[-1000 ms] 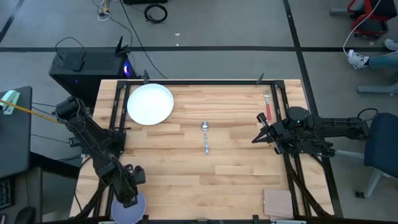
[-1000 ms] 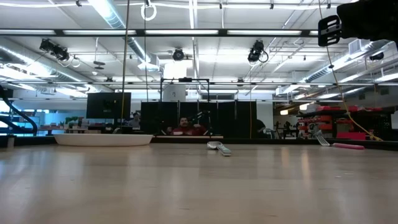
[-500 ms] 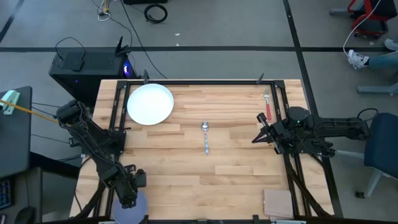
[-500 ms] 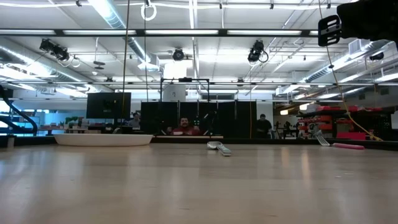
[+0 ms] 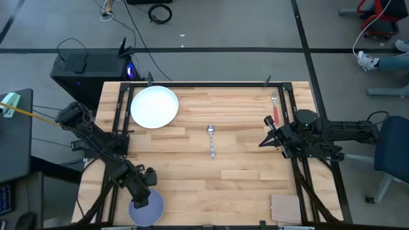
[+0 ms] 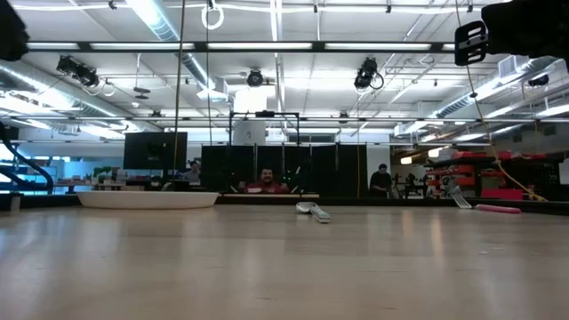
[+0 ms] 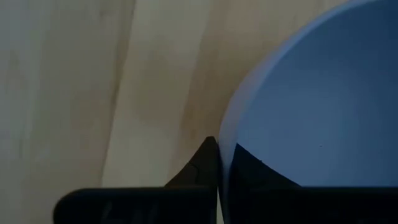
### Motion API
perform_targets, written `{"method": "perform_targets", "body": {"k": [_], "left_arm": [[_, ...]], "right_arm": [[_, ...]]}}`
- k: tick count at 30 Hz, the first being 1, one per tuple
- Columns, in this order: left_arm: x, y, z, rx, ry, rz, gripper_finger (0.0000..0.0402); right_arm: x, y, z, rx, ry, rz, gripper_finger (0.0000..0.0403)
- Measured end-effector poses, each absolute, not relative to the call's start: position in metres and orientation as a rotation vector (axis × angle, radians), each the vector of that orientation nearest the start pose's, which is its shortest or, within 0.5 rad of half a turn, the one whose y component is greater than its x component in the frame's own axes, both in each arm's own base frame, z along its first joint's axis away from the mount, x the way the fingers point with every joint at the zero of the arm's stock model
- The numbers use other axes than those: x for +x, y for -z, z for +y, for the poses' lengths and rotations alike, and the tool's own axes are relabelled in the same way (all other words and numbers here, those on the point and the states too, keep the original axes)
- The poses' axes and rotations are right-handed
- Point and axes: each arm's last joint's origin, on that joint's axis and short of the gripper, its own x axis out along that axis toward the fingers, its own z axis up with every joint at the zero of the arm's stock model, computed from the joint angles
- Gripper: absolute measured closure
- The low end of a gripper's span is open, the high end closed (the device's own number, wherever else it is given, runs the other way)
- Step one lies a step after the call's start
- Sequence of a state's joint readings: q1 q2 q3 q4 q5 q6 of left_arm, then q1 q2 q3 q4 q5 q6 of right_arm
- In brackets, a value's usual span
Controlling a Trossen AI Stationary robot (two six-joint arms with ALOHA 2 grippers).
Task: Set table place
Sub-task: Stack the purple bowl on the white plate
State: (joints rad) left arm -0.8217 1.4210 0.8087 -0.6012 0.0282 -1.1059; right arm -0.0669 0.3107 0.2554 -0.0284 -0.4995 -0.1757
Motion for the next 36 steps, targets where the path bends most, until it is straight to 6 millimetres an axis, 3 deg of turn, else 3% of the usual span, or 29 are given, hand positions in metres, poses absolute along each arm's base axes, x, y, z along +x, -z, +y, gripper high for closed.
{"method": "perform_targets", "body": {"k": [8, 16, 21, 27, 36], "left_arm": [[0.204, -0.213, -0.155, -0.392, 0.05, 1.29, 0.039], [0.238, -0.265, -0.103, -0.362, -0.093, 1.257, 0.039], [0.249, -0.284, -0.072, -0.342, -0.149, 1.225, 0.039], [0.25, -0.289, -0.025, -0.328, -0.38, 1.215, 0.039], [0.235, -0.298, 0.058, -0.506, -0.673, 1.132, 0.039]], "right_arm": [[0.11, -0.223, 0.007, -0.149, -0.438, 0.043, 0.0396], [0.11, -0.223, 0.006, -0.152, -0.434, 0.042, 0.0396], [0.111, -0.223, 0.004, -0.157, -0.349, 0.05, 0.0396], [0.113, -0.223, -0.002, -0.165, -0.149, 0.062, 0.0396], [0.114, -0.229, -0.008, -0.108, 0.087, 0.017, 0.0396]]}}
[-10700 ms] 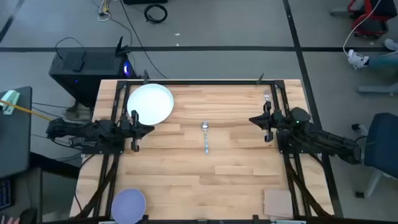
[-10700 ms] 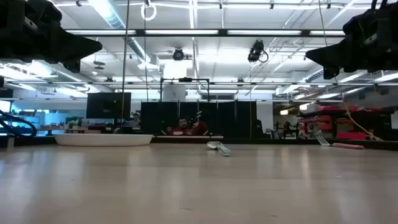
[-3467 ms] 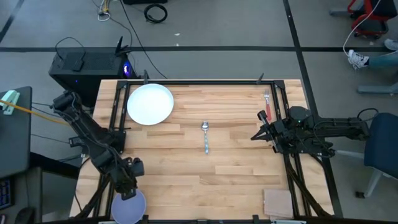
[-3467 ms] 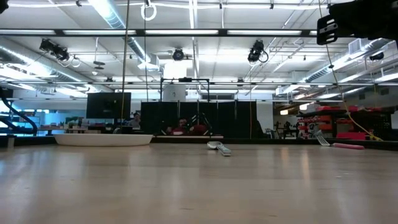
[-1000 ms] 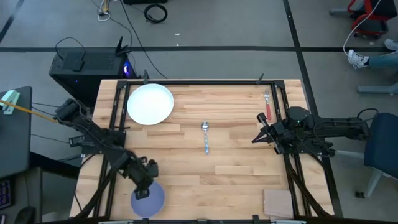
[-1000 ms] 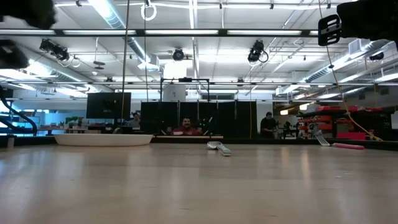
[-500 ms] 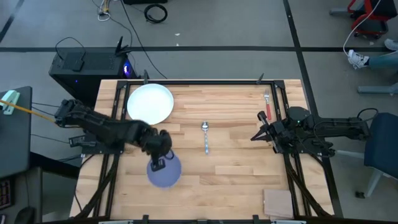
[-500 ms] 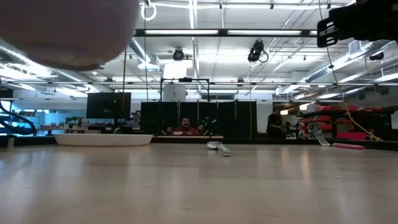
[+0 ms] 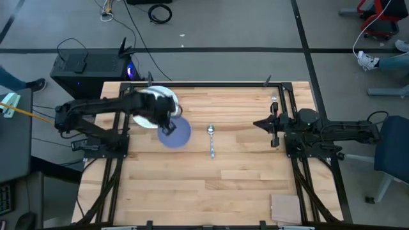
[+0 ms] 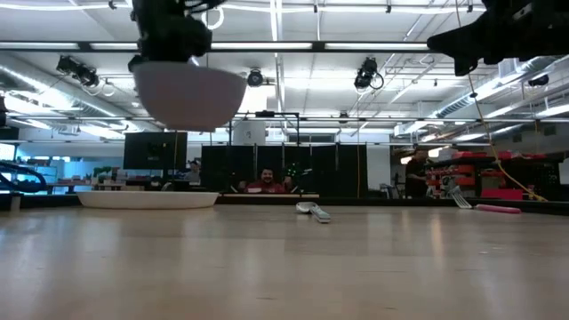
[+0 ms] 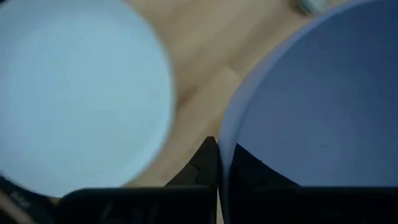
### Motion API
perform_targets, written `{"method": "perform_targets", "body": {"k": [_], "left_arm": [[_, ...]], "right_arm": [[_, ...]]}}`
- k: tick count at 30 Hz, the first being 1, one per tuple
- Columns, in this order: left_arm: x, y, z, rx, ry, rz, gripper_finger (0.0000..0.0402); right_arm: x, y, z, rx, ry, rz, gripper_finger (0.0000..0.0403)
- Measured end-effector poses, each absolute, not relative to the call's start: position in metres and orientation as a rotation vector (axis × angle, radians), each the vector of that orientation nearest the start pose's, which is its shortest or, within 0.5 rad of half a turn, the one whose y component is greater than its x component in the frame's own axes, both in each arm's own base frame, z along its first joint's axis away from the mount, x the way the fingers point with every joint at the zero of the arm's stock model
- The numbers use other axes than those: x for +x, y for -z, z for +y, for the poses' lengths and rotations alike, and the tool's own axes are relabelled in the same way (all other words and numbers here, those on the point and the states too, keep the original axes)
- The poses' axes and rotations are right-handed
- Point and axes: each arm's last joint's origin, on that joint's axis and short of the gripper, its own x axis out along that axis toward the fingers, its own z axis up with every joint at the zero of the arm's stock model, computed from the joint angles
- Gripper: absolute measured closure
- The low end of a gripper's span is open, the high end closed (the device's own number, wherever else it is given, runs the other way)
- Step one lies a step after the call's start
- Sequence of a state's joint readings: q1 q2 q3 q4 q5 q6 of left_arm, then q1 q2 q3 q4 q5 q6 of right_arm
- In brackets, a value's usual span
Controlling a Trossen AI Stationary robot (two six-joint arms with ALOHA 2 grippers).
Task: Set table place
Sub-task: Stack the purple bowl on the white plate
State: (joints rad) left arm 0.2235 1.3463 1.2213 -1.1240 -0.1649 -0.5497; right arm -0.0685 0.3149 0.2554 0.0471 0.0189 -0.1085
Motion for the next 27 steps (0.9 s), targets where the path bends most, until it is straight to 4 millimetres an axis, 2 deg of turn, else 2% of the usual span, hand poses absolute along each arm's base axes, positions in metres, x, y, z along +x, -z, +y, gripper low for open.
{"method": "perform_targets", "body": {"k": [8, 13, 17, 24, 27], "left_arm": [[0.198, -0.301, 0.136, -0.62, -0.918, 1.086, 0.039], [0.17, -0.301, 0.17, -0.701, -1.054, 1.055, 0.039], [0.154, -0.301, 0.185, -0.769, -1.113, 1.028, 0.039], [0.14, -0.3, 0.196, -0.816, -1.171, 0.999, 0.039], [0.138, -0.286, 0.197, -0.831, -1.186, 1.006, 0.039]], "right_arm": [[0.114, -0.229, -0.009, -0.104, 0.094, 0.02, 0.0396], [0.114, -0.229, -0.009, -0.083, 0.095, 0.019, 0.0396], [0.114, -0.229, -0.009, -0.074, 0.095, 0.02, 0.0396], [0.114, -0.229, -0.009, -0.07, 0.095, 0.02, 0.0397], [0.114, -0.229, -0.009, -0.07, 0.095, 0.02, 0.0397]]}}
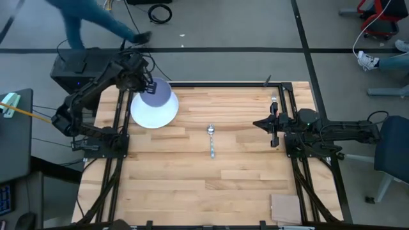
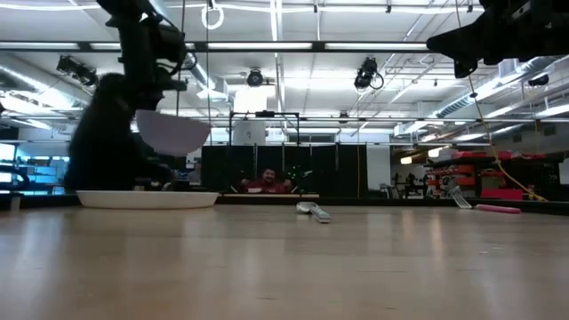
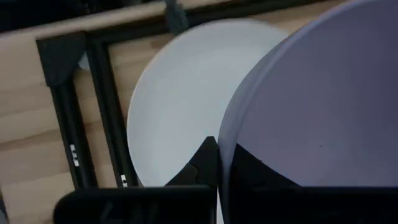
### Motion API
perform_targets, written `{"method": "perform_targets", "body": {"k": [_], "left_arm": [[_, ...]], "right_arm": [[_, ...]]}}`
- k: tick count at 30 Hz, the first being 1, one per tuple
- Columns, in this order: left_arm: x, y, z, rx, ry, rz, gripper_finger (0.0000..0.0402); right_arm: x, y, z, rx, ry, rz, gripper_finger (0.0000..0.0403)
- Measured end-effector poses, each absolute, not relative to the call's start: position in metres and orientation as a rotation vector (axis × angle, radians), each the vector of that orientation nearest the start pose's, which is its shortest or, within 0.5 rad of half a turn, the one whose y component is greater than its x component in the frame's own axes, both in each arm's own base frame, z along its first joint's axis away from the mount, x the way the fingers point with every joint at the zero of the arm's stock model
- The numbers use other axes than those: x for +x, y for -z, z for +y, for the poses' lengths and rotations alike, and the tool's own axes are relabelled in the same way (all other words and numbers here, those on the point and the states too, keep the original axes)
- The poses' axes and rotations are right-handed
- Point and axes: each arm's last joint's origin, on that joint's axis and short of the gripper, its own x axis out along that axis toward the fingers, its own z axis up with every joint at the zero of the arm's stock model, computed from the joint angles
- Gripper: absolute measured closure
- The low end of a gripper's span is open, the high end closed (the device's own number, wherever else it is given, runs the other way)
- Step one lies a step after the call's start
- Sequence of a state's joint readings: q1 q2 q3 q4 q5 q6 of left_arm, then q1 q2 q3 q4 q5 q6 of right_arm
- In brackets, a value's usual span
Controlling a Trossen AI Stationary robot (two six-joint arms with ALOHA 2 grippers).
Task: Set table place
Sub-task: Stack the purple bowl on the white plate
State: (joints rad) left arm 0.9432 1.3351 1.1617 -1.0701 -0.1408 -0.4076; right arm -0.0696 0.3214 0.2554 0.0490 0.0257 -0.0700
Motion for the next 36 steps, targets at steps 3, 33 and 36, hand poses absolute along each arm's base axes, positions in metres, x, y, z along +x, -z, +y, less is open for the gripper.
{"method": "perform_targets", "body": {"k": [3, 33, 36], "left_arm": [[0.135, -0.262, 0.199, -0.85, -1.187, 1.018, 0.039], [0.119, -0.207, 0.207, -0.979, -1.301, 0.877, 0.039], [0.12, -0.205, 0.205, -0.967, -1.329, 0.874, 0.039]], "right_arm": [[0.114, -0.229, -0.009, -0.07, 0.095, 0.021, 0.0396], [0.114, -0.229, -0.009, -0.046, 0.095, 0.023, 0.0397], [0.114, -0.229, -0.009, -0.046, 0.095, 0.023, 0.0397]]}}
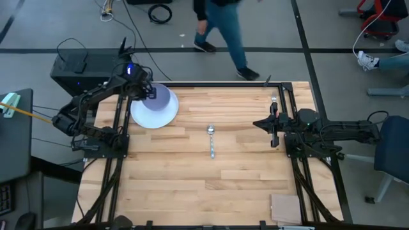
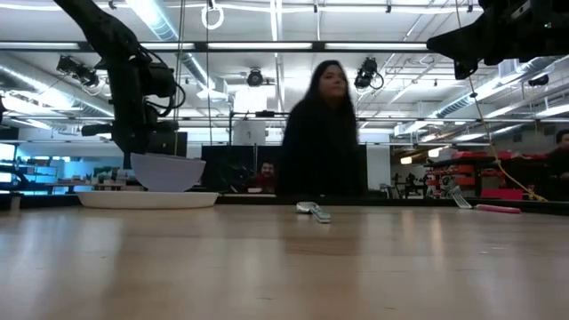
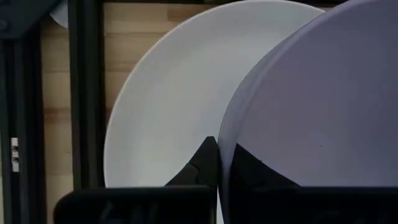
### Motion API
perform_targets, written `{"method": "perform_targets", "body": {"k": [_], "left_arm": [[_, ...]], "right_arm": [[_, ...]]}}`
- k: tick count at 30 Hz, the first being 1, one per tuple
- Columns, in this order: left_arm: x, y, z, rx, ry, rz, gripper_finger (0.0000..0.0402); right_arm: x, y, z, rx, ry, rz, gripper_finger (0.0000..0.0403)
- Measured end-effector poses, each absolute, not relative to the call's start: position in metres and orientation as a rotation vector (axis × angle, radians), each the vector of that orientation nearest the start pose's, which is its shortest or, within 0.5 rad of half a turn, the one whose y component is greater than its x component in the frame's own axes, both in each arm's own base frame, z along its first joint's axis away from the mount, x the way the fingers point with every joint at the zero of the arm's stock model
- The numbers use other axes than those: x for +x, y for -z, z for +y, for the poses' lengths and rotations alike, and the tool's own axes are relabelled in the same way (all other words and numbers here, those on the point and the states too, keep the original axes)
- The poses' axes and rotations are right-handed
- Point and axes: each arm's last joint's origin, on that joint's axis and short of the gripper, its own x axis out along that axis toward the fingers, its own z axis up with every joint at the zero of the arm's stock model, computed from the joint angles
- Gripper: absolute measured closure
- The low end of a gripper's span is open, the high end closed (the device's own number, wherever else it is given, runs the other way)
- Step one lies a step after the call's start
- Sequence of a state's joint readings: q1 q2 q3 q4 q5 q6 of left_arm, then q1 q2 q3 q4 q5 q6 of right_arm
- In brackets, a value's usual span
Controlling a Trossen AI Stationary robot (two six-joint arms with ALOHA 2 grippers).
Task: Set table place
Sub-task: Stack the purple bowl on the white plate, then put the silver spoon into the purple bowl
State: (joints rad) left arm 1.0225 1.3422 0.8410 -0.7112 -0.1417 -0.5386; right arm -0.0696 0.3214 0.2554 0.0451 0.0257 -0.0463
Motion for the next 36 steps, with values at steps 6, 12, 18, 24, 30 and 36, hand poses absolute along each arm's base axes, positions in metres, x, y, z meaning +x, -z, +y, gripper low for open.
{"method": "perform_targets", "body": {"k": [6, 12, 18, 24, 30, 36], "left_arm": [[0.12, -0.205, 0.204, -0.977, -1.34, 0.873, 0.039], [0.123, -0.203, 0.197, -1.017, -1.343, 0.912, 0.039], [0.125, -0.2, 0.195, -1.056, -1.369, 0.915, 0.039], [0.127, -0.194, 0.199, -1.066, -1.405, 0.93, 0.039], [0.127, -0.193, 0.199, -1.066, -1.404, 0.933, 0.039], [0.127, -0.193, 0.199, -1.064, -1.402, 0.941, 0.0359]], "right_arm": [[0.114, -0.229, -0.009, -0.046, 0.095, 0.023, 0.0396], [0.114, -0.229, -0.009, -0.046, 0.095, 0.023, 0.0396], [0.114, -0.229, -0.009, -0.046, 0.095, 0.023, 0.0396], [0.114, -0.228, -0.009, -0.046, 0.095, 0.025, 0.0397], [0.114, -0.228, -0.009, -0.046, 0.095, 0.026, 0.0395], [0.114, -0.228, -0.009, -0.046, 0.095, 0.027, 0.0395]]}}
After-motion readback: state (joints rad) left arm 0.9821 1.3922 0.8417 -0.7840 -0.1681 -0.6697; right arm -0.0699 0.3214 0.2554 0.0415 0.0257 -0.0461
